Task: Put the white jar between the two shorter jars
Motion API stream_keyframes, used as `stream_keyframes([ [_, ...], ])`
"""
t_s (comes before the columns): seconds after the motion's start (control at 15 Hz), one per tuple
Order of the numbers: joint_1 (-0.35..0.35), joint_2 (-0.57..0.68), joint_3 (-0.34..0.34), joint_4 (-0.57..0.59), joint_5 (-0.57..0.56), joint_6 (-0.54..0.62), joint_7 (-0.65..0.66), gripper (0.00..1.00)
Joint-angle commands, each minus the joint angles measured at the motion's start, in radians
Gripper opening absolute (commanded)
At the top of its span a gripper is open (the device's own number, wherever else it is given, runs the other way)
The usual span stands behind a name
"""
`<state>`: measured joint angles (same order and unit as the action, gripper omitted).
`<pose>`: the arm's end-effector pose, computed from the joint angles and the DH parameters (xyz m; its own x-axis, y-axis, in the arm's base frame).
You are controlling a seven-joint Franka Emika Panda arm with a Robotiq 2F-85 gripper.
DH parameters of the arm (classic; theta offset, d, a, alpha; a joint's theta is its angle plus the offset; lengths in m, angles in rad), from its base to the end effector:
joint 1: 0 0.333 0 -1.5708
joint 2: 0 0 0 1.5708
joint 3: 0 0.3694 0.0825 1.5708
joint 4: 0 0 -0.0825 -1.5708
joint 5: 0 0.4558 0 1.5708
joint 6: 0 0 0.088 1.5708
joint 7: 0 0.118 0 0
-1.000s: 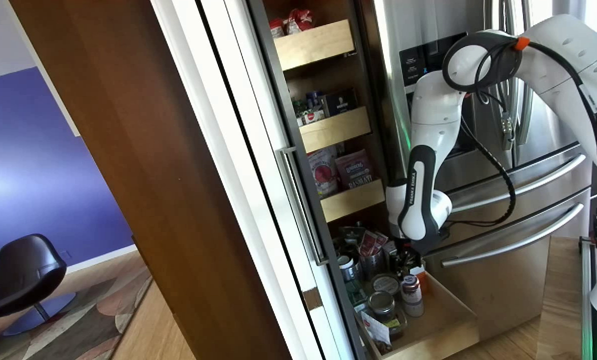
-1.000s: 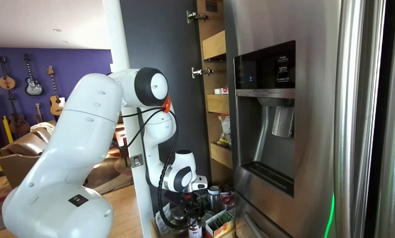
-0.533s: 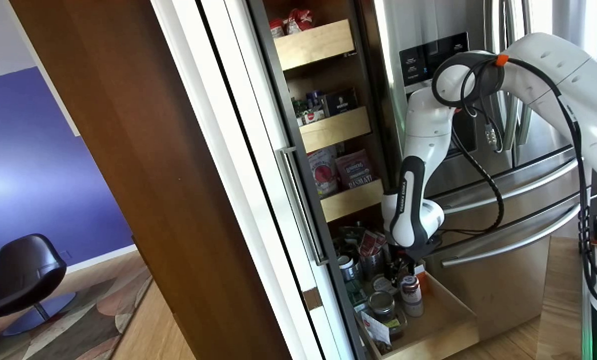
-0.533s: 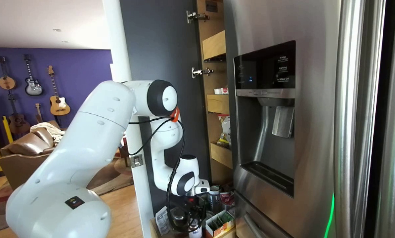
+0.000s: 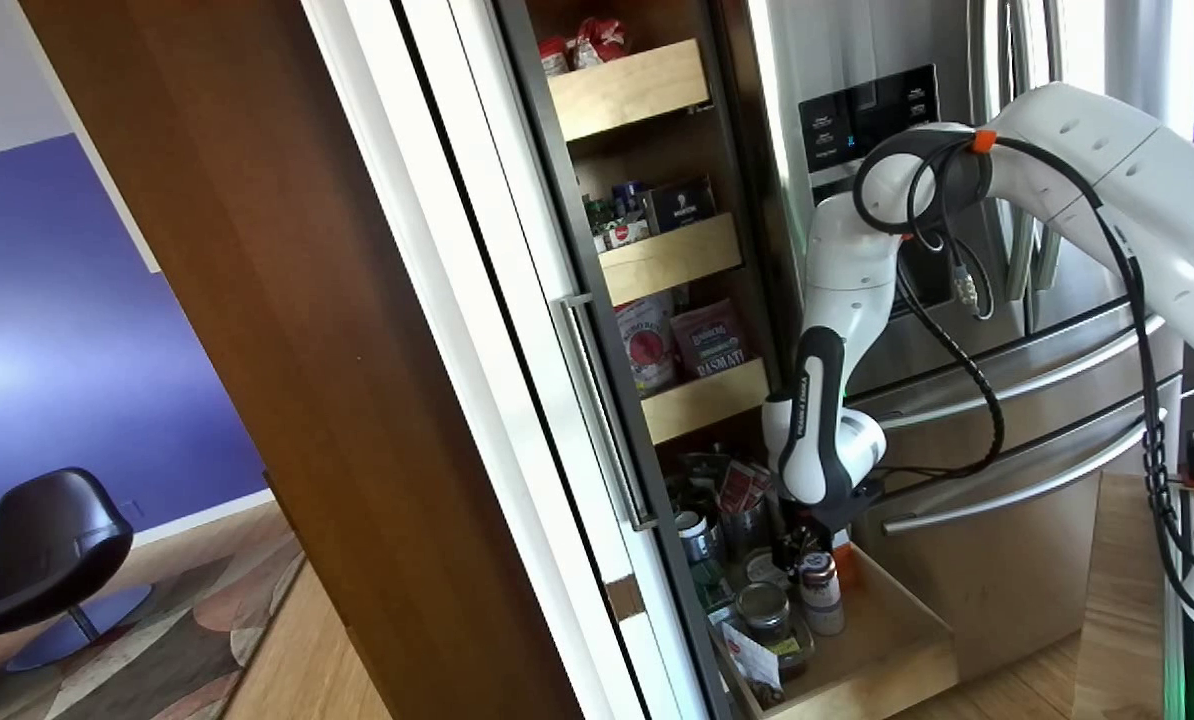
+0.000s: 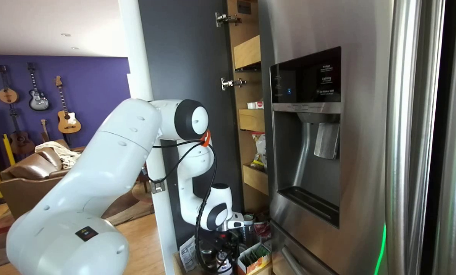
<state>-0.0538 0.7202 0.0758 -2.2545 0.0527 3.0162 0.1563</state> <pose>0.5559 0.0143 0.0072 0.9781 -0.2057 0.0304 -0.2035 -0.9770 -0.0642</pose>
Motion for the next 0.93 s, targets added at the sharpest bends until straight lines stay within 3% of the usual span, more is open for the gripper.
stream_keyframes([
  [0.0,0.021,0.032,-0.021,0.034,0.022,-0.035,-0.017,1.0],
  [0.07,0.023,0.036,-0.023,0.037,0.021,-0.037,-0.017,1.0],
  [0.2,0.017,0.043,-0.019,0.045,0.023,-0.054,-0.019,0.74],
  [0.4,0.006,0.041,-0.007,0.053,0.026,-0.1,-0.027,0.5],
  [0.6,0.0,0.03,0.004,0.053,0.03,-0.114,-0.035,0.49],
  [0.87,-0.059,0.019,0.089,0.035,0.051,-0.061,-0.088,0.49],
])
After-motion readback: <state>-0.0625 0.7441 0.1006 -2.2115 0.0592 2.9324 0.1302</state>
